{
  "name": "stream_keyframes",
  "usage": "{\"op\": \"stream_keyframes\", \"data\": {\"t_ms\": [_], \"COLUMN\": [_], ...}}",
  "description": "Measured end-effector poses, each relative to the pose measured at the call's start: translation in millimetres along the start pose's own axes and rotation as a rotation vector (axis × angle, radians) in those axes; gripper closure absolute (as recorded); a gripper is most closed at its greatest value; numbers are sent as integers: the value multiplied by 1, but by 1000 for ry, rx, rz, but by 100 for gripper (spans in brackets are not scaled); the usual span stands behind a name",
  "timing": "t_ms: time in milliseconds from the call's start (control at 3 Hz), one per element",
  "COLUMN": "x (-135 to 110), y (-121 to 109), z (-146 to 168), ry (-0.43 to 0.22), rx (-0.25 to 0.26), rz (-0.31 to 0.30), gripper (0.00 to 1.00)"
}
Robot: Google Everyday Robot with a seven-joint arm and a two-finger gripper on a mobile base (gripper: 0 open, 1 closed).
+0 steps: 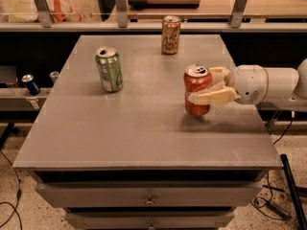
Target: Place coke can upright
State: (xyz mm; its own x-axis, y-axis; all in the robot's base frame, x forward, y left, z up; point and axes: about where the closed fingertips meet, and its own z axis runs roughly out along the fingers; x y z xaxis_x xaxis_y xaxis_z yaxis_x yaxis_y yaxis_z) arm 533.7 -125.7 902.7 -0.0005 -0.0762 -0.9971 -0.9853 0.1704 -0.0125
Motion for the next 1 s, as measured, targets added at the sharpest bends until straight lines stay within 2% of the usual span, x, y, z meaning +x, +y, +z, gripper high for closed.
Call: {"op": "stream_keyframes", "data": {"t_ms": [1000], "x": [3], "y": [2], "z": [3], "ry": [-34], "rx": [2], "rz": [1], "gripper": [100]}}
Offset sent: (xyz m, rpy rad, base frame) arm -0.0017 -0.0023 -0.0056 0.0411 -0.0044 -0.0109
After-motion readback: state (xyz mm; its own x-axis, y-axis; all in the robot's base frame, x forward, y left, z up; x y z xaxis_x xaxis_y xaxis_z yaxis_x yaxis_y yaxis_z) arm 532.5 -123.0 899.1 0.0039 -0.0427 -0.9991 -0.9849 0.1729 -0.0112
